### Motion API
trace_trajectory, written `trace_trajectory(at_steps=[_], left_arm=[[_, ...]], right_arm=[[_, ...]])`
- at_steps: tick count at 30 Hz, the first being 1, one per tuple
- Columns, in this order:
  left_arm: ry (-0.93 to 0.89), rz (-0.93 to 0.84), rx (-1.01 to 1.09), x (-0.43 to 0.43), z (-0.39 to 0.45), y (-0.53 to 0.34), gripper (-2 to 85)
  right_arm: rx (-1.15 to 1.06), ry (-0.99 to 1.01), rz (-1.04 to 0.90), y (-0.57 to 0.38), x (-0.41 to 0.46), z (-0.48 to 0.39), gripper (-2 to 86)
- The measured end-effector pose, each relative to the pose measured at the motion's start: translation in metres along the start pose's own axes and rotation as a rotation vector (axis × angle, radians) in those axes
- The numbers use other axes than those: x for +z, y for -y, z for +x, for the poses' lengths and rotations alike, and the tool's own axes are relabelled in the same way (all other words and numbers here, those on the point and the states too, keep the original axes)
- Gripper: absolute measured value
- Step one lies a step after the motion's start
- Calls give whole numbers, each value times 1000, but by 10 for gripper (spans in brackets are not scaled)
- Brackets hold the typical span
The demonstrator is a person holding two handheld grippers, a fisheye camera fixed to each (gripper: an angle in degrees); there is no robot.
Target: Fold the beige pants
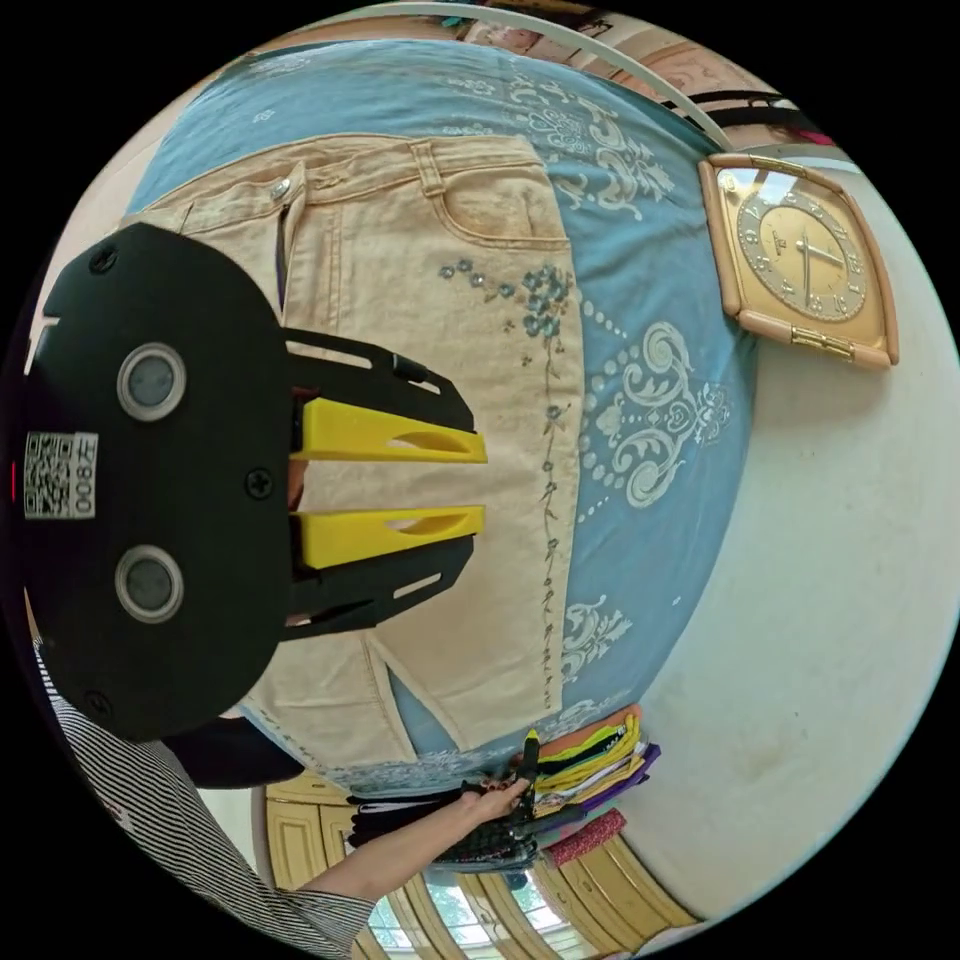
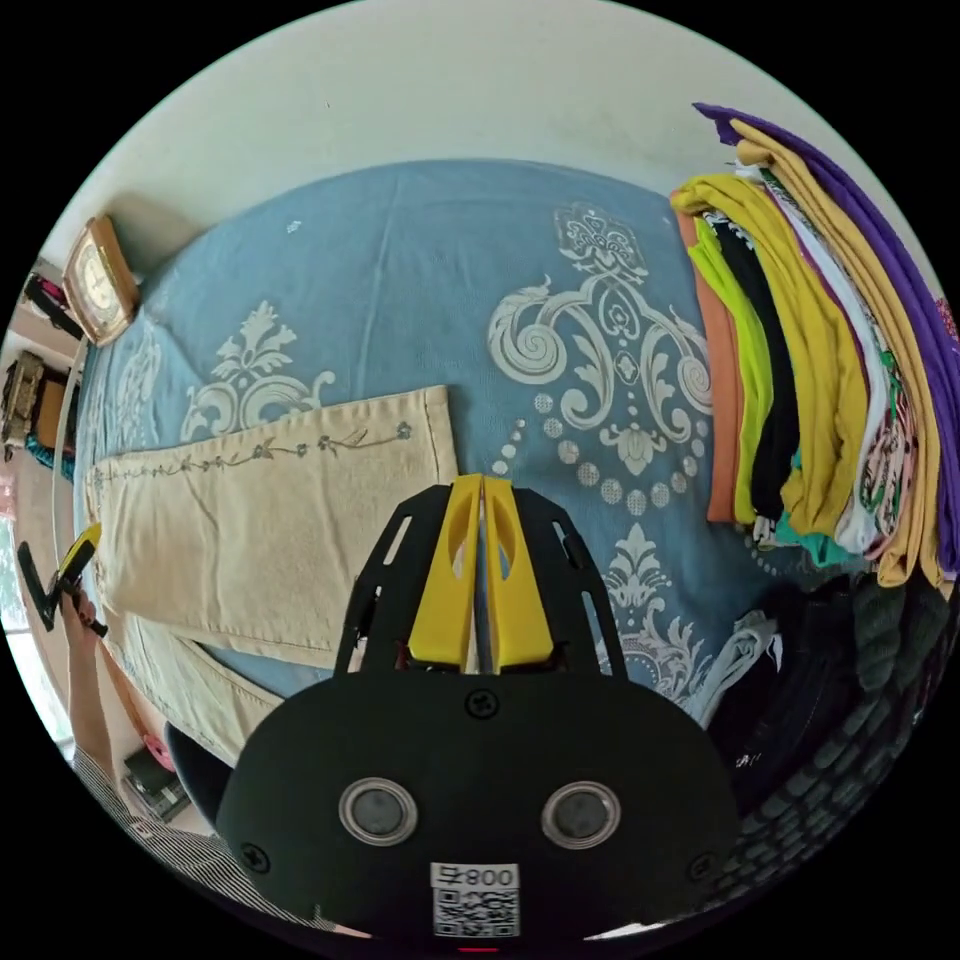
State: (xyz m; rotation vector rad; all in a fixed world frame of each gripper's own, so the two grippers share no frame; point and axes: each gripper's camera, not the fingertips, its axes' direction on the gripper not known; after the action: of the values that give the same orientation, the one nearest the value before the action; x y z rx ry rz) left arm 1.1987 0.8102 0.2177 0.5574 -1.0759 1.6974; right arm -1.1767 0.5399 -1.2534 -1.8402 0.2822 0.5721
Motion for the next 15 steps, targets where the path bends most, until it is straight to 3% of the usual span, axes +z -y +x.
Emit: trace_trajectory(at_steps=[5, 11, 15], left_arm=[[-147, -34, 132, -8, 29, -23, 83], [-86, -113, 149, -7, 48, -42, 83], [-34, -72, 79, -16, 39, -30, 72]], right_arm=[[-114, 172, 111, -92, -39, 12, 48], [-96, 261, -51, -224, -5, 9, 72], [-62, 265, 9, -231, -11, 7, 69]])
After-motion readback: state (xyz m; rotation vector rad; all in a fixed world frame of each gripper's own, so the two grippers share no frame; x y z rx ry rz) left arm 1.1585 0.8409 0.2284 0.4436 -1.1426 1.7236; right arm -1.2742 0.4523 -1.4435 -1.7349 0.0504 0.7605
